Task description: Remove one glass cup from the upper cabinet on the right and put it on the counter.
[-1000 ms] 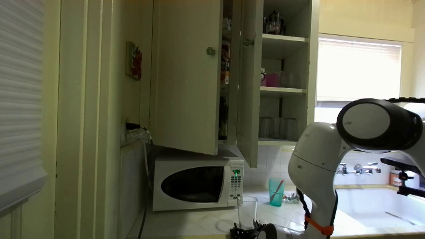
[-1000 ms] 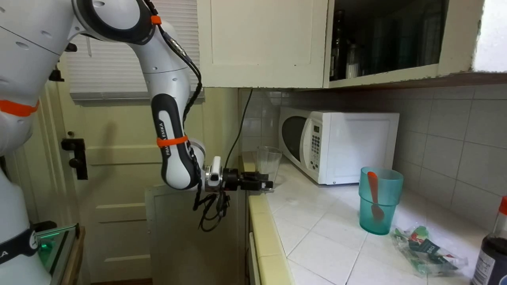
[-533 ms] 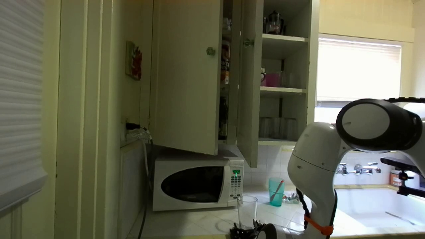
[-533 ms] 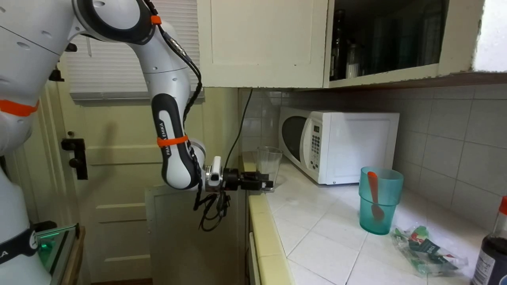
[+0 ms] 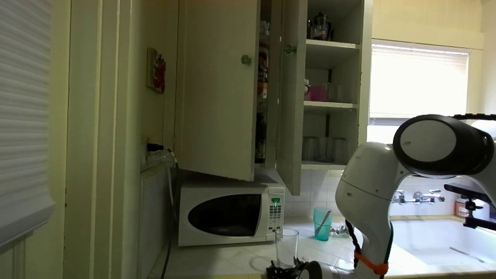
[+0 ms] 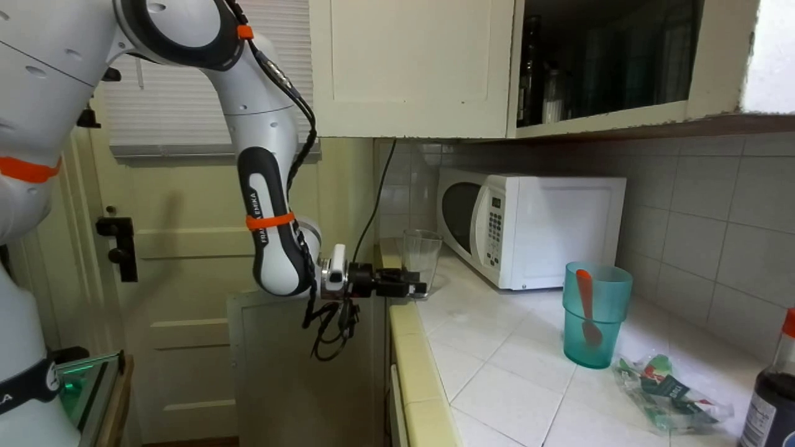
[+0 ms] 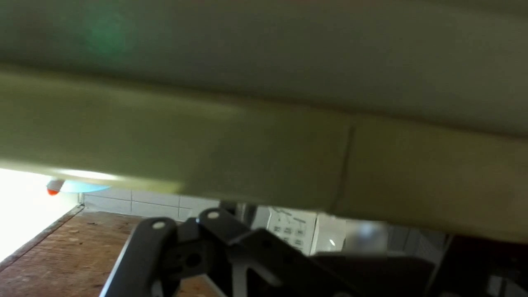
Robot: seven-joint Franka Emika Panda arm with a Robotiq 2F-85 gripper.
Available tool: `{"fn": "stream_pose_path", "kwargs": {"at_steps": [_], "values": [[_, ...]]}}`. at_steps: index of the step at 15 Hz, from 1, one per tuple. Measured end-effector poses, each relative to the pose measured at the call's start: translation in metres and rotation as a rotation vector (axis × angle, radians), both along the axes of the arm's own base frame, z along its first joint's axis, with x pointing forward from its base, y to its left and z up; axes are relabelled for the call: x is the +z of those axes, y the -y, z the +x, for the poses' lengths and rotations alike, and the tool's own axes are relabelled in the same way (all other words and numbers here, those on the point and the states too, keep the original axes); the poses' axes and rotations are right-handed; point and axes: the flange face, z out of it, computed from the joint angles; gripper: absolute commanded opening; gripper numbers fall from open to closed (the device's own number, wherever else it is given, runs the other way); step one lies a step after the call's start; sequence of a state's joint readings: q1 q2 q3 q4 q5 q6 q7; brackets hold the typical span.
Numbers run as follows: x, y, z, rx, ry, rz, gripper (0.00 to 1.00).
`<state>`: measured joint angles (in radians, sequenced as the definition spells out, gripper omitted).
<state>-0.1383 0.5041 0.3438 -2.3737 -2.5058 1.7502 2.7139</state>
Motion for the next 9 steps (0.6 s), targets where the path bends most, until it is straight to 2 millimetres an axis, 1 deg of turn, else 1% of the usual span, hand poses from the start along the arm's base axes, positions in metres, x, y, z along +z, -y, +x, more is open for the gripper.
{"fn": "stream_pose_path", "kwargs": {"at_steps": [3, 7, 9], "values": [[0.0011, -0.0074, -0.0030, 0.008, -0.004, 0.022, 1.00], [0.0010, -0.0076, -0.0074, -0.001, -0.014, 0.052, 1.00], [0.0002, -0.0050, -0.0079, -0.012, -0.018, 0.066, 0.94]]}}
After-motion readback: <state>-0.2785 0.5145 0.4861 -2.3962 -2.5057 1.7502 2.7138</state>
